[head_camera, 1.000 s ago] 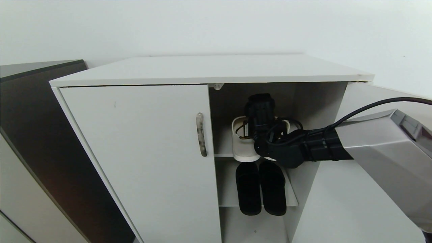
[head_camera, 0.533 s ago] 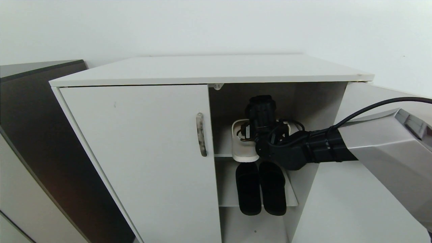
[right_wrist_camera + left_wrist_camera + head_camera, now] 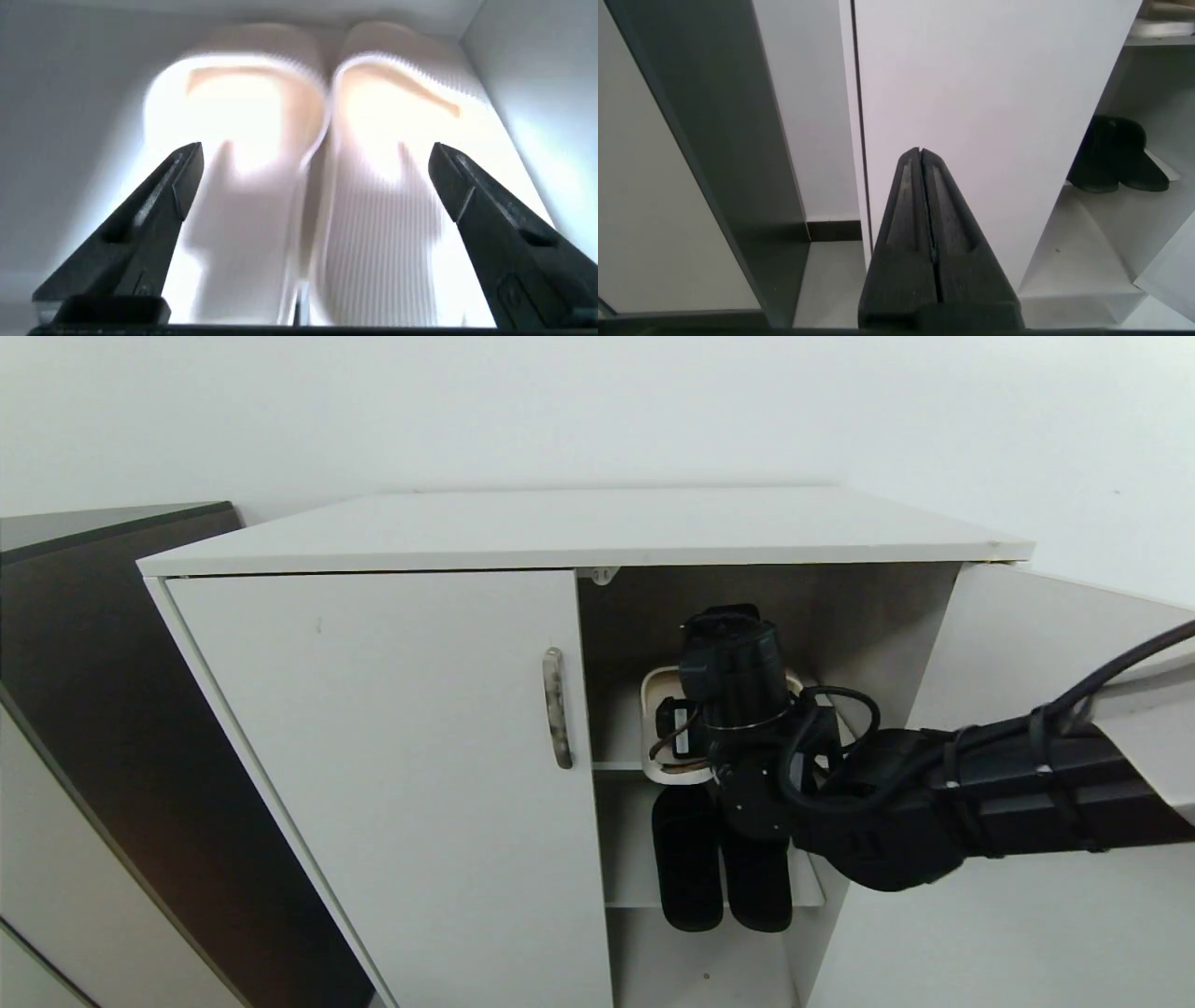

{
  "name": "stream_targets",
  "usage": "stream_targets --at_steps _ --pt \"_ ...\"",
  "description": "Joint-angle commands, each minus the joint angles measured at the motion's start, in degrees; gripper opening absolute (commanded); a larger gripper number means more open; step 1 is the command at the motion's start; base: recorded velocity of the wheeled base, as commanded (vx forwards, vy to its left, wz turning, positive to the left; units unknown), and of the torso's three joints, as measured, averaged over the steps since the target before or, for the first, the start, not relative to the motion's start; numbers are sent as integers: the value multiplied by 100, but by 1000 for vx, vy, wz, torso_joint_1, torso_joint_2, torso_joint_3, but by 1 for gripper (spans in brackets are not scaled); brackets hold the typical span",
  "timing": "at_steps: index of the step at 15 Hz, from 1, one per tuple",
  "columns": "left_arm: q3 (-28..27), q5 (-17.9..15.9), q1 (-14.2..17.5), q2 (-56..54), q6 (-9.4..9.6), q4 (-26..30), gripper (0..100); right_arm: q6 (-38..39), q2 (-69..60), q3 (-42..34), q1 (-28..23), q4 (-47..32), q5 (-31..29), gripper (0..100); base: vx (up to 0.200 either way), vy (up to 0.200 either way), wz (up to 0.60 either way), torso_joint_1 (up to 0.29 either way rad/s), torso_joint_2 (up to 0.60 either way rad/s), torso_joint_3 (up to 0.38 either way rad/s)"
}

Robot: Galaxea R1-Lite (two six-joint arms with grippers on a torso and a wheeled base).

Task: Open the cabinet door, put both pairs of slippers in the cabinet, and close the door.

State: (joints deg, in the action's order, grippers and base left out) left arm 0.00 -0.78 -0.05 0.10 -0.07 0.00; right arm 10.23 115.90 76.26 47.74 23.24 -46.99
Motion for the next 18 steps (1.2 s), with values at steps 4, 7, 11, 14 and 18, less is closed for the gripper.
stream_targets --at_steps 4,7,11,14,18 --pt "0 -1 5 8 -1 0 0 85 -1069 -2037 421 1113 32 100 0 0 0 0 0 0" --pt "0 16 5 -1 -10 -9 0 32 -1113 -2151 464 1157 24 100 0 0 0 0 0 0" --pt "0 16 5 8 -10 0 0 32 -981 -2151 508 1166 32 100 0 0 0 0 0 0" --pt "0 16 5 -1 -10 -9 0 32 -955 -2116 517 1166 32 100 -200 0 0 2 1 -1" --pt "0 16 5 -1 -10 0 0 32 -902 -2081 517 1166 32 100 -200 0 0 2 2 1"
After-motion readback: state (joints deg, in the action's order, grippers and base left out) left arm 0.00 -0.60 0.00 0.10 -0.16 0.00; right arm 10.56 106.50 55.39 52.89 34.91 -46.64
